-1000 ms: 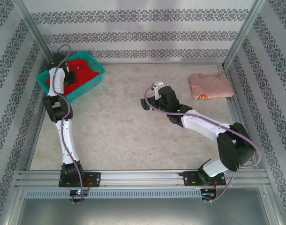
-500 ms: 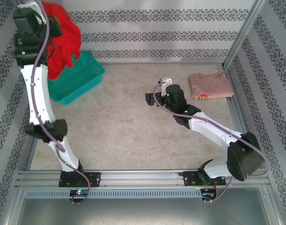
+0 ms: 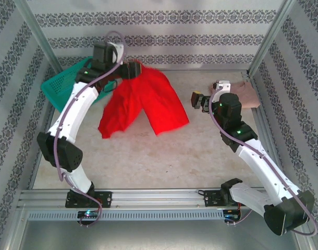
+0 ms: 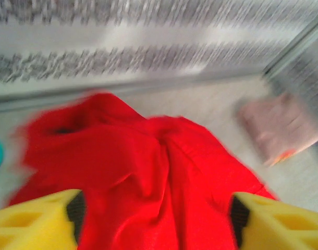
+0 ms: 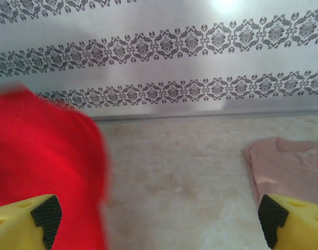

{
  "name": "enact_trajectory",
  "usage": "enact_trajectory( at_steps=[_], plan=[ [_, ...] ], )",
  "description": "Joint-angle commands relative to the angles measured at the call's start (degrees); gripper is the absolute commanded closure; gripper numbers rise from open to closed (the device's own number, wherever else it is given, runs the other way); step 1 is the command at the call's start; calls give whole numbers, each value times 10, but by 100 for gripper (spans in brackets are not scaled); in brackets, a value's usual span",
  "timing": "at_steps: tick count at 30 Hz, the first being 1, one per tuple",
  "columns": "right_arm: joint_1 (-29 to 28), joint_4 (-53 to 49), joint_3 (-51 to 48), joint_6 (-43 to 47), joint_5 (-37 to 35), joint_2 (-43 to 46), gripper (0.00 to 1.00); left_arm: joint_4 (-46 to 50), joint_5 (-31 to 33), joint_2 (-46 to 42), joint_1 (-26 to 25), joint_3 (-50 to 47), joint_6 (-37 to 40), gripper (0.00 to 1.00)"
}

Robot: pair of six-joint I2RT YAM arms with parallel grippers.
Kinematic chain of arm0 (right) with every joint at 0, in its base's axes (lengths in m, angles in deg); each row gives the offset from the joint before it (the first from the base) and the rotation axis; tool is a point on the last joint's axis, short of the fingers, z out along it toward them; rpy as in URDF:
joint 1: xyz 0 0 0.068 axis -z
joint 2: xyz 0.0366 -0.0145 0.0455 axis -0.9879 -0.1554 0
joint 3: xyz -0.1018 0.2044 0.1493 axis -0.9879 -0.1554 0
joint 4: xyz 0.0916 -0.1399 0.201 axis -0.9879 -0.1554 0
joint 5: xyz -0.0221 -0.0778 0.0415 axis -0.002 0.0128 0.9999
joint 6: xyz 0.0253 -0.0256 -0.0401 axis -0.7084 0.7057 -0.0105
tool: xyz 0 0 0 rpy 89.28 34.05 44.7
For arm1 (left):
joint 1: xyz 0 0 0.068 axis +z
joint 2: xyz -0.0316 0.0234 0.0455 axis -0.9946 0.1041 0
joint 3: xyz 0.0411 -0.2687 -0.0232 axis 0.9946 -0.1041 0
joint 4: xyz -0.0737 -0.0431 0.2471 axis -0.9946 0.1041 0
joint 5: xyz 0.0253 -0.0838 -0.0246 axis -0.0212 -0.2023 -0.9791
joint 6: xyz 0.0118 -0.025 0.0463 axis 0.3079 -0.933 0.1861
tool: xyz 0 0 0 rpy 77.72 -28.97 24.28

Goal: Fold the inside-out t-shirt

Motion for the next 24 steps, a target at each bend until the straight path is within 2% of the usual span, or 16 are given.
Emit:
enact_trajectory(
  at_steps=[1, 4, 8, 12, 16, 20, 22, 24],
  plan=[
    [-1, -27, -17, 4, 1, -5, 2, 17, 101, -27, 23, -16, 111, 6],
    [-19, -8, -20, -9, 26, -35, 2, 48, 152, 13, 77, -11, 148, 0],
    [-59, 9, -1, -1, 30, -98, 2, 70, 160, 104, 165, 18, 181, 0],
    [-71, 18, 16, -6, 50, -146, 2, 139, 214, 203, 180, 89, 273, 0],
    [-71, 31, 21, -16, 66, -178, 2, 197, 178, 262, 186, 134, 312, 0],
    [-71, 35, 25, -20, 75, -200, 2, 186, 149, 273, 193, 119, 315, 0],
    [-71, 36, 27, -22, 78, -207, 2, 182, 163, 288, 198, 126, 306, 1],
    [-71, 36, 30, -23, 82, -212, 2, 207, 164, 310, 200, 153, 299, 6]
  ],
)
